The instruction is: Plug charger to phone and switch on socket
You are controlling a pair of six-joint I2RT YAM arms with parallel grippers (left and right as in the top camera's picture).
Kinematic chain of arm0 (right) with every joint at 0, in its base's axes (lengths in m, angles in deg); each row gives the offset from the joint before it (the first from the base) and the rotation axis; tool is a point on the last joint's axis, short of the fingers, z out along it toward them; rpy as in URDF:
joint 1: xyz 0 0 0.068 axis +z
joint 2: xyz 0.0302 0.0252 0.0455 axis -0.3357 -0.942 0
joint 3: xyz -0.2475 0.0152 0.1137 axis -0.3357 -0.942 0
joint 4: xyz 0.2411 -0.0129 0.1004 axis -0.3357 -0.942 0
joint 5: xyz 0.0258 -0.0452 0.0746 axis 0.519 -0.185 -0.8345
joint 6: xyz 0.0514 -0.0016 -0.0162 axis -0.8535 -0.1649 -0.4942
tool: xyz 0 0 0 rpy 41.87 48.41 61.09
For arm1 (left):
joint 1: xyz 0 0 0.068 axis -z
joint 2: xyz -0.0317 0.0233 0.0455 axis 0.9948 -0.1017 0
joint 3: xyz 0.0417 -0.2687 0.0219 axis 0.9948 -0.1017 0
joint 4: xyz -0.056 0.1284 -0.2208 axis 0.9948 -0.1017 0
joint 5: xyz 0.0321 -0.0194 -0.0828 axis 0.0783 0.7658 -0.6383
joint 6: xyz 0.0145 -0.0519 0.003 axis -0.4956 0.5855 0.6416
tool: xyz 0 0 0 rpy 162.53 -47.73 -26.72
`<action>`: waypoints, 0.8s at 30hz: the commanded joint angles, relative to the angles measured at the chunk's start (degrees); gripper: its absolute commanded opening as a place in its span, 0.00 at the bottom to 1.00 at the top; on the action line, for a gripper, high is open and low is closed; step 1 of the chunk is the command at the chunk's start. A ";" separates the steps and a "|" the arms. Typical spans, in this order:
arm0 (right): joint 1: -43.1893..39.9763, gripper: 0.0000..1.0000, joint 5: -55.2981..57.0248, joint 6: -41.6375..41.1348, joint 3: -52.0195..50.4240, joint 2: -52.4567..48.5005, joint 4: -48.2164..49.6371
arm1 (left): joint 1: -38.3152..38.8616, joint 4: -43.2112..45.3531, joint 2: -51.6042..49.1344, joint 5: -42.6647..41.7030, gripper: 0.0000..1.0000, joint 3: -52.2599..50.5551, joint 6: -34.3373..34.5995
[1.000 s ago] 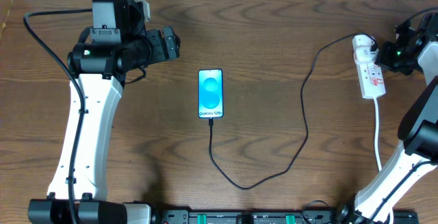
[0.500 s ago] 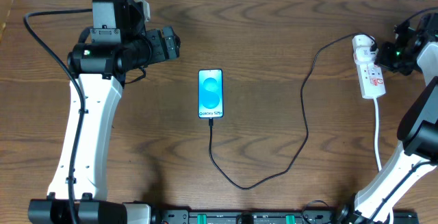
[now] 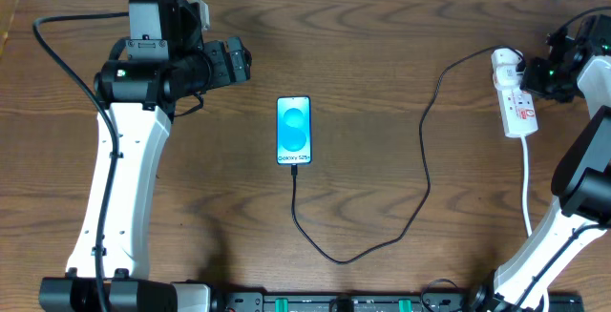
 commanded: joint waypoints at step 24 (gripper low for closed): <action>6.51 0.01 -15.45 -3.08 -3.28 -1.81 -5.53 | -0.24 -0.17 -0.02 0.79 0.95 0.24 0.07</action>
